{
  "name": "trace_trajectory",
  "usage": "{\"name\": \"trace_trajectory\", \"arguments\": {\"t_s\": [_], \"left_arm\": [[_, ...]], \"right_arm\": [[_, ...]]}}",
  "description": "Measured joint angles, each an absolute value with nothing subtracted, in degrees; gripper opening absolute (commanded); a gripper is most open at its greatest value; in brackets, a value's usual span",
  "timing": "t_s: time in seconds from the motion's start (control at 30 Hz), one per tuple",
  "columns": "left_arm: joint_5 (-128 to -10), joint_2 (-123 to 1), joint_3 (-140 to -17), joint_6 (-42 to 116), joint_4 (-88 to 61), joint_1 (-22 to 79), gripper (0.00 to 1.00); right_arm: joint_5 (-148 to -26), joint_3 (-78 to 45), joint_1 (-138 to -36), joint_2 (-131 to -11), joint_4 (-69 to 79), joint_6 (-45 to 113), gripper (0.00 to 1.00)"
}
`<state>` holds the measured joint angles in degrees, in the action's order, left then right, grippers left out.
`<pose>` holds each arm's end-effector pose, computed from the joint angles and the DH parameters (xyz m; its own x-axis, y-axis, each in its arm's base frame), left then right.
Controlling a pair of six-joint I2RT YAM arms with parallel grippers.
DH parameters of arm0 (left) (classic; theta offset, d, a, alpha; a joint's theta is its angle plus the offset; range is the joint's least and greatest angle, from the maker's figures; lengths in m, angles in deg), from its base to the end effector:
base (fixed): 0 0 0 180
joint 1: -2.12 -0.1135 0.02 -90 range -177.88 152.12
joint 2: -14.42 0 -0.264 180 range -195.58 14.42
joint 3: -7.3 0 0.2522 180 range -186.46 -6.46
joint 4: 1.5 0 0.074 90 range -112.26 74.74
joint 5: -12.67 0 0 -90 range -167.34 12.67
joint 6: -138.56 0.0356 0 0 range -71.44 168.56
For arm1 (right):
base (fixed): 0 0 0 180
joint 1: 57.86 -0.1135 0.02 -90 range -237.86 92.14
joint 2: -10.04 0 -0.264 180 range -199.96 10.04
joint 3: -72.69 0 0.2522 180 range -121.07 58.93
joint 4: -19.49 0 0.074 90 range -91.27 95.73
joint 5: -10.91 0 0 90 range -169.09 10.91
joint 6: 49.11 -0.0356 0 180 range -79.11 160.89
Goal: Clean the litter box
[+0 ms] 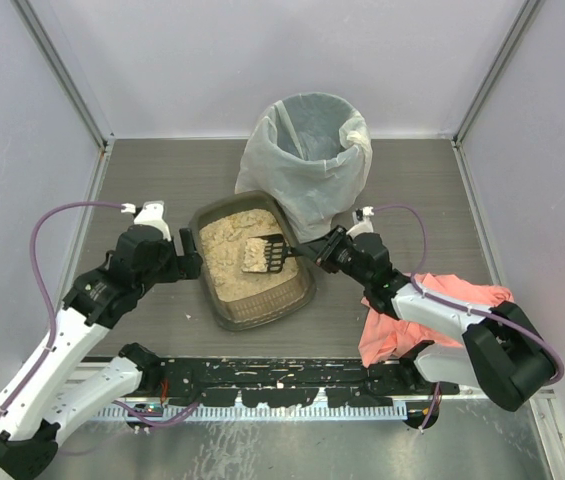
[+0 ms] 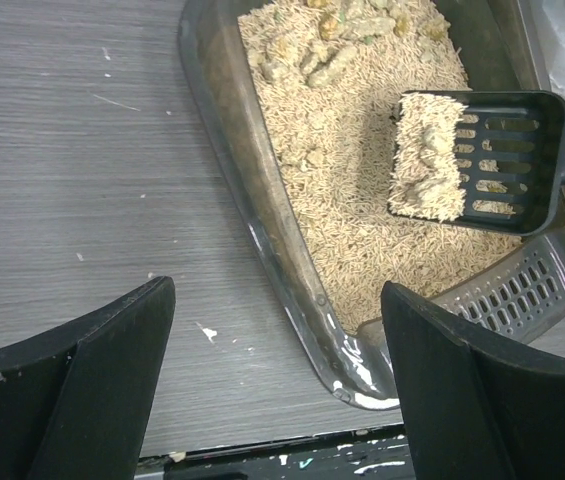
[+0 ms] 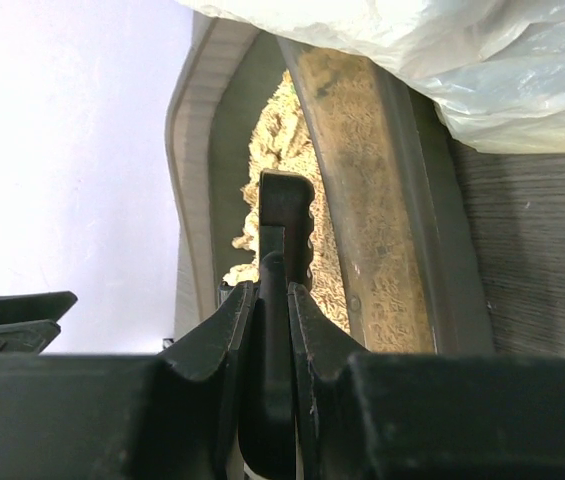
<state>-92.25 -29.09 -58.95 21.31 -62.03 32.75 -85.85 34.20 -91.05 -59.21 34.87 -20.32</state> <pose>0.1310 -0.0669 0.3263 -0.6140 -0.1506 -0.7748 0.0406 0.9743 -0.2216 0.2058 0.1396 0.2024 -0.6665 0.6039 -0.4370 -0.1130 0.4975 0.8600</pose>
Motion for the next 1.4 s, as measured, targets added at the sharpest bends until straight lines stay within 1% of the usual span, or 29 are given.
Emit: {"name": "trace_trajectory", "arguments": {"t_s": [0.07, 0.1, 0.37, 0.4, 0.47, 0.67, 0.83, 1.0, 1.4], "left_arm": [[-93.5, -28.6, -60.3, 22.1, -63.7, 32.8, 0.93], [-94.2, -28.3, -60.8, 22.5, -64.5, 32.8, 0.94], [-98.0, -26.7, -62.3, 25.3, -68.2, 32.8, 0.97], [-98.2, -26.6, -62.3, 25.6, -68.5, 32.8, 1.0], [-98.3, -26.4, -62.3, 26.0, -68.9, 32.8, 0.98], [-100.3, -24.6, -61.4, 26.8, -69.1, 32.8, 0.98], [-101.1, -22.7, -59.9, 26.8, -69.2, 32.8, 0.98], [-101.1, -22.9, -59.8, 26.9, -68.9, 32.8, 0.98], [-99.4, -25.7, -59.5, 27.0, -68.7, 32.8, 0.98]], "right_arm": [[-86.6, 34.6, -90.4, -59.3, 36.8, -21.0, 0.02], [-87.1, 34.8, -89.9, -59.5, 37.9, -21.4, 0.01], [-90.7, 36.6, -87.9, -64.8, 47.8, -27.0, 0.01], [-91.3, 36.6, -87.8, -65.7, 48.8, -27.7, 0.01], [-92.4, 36.7, -87.8, -67.3, 50.7, -29.1, 0.01], [-92.9, 38.1, -87.9, -67.9, 53.9, -31.5, 0.01], [-93.4, 39.4, -88.0, -69.9, 59.6, -33.7, 0.01], [-94.7, 39.2, -88.5, -72.9, 61.2, -34.1, 0.01], [-95.7, 39.1, -85.9, -71.3, 60.2, -32.9, 0.01]]}}
